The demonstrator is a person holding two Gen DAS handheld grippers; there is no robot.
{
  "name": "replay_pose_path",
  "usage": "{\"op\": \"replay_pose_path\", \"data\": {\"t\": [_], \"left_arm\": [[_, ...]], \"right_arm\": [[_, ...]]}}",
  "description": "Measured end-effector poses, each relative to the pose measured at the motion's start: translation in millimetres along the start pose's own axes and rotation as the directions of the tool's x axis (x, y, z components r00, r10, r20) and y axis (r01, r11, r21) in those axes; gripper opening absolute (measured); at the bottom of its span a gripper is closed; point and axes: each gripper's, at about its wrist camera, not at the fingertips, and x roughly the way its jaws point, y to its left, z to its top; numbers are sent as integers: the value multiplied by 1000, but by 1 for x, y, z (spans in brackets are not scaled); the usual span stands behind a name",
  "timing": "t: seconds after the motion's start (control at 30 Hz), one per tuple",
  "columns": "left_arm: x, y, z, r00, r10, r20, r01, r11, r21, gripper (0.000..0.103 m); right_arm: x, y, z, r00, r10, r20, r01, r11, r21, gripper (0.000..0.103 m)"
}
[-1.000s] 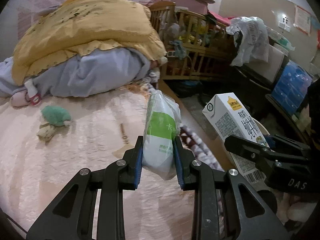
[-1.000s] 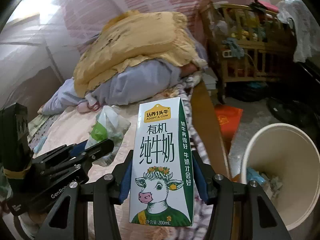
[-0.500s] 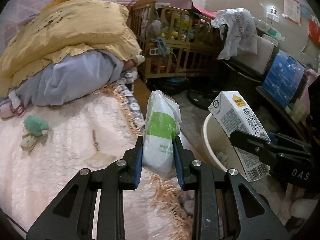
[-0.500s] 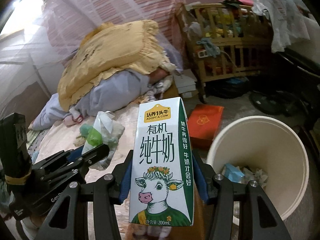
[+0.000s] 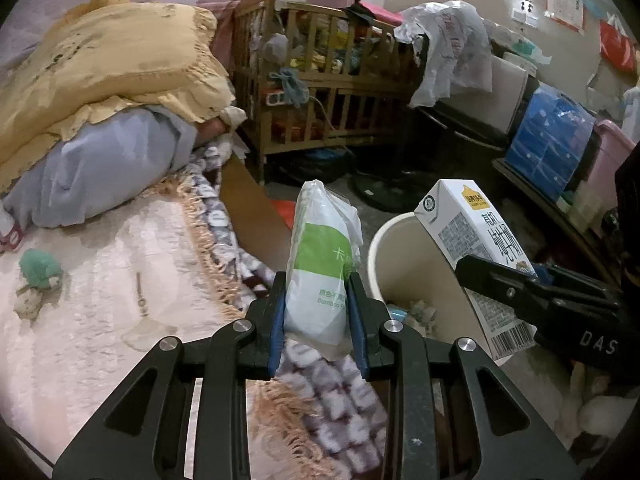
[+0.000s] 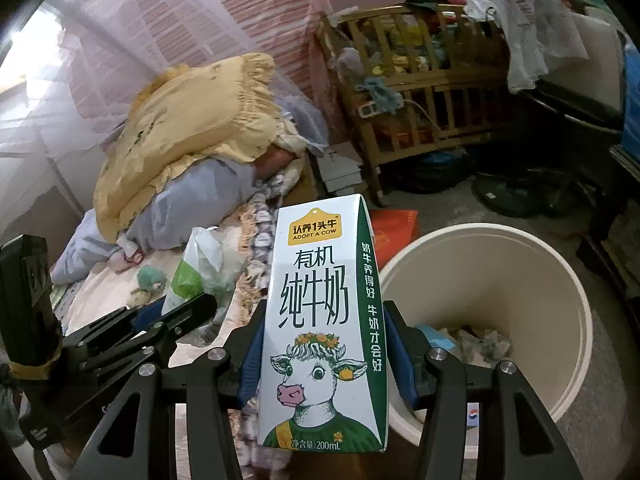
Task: Collect trash
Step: 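Carry the milk carton and clear bag over the white bucket, then open both tools to drop the carton and bag into the bucket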
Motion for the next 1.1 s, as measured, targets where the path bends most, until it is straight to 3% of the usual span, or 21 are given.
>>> {"op": "replay_pose_path", "data": {"t": [0.73, 1.03, 1.1], "left_arm": [[62, -50, 4, 990, -99, -104, 101, 995, 17, 26], [86, -66, 5, 973, -180, -143, 181, 984, -6, 26], [88, -69, 6, 967, -209, -142, 209, 978, -15, 38]], "right_arm": [[6, -69, 0, 996, -85, -11, 85, 988, 130, 52], [7, -97, -2, 992, -129, -14, 129, 974, 184, 52], [8, -104, -2, 989, -144, -17, 144, 969, 202, 55]]}}
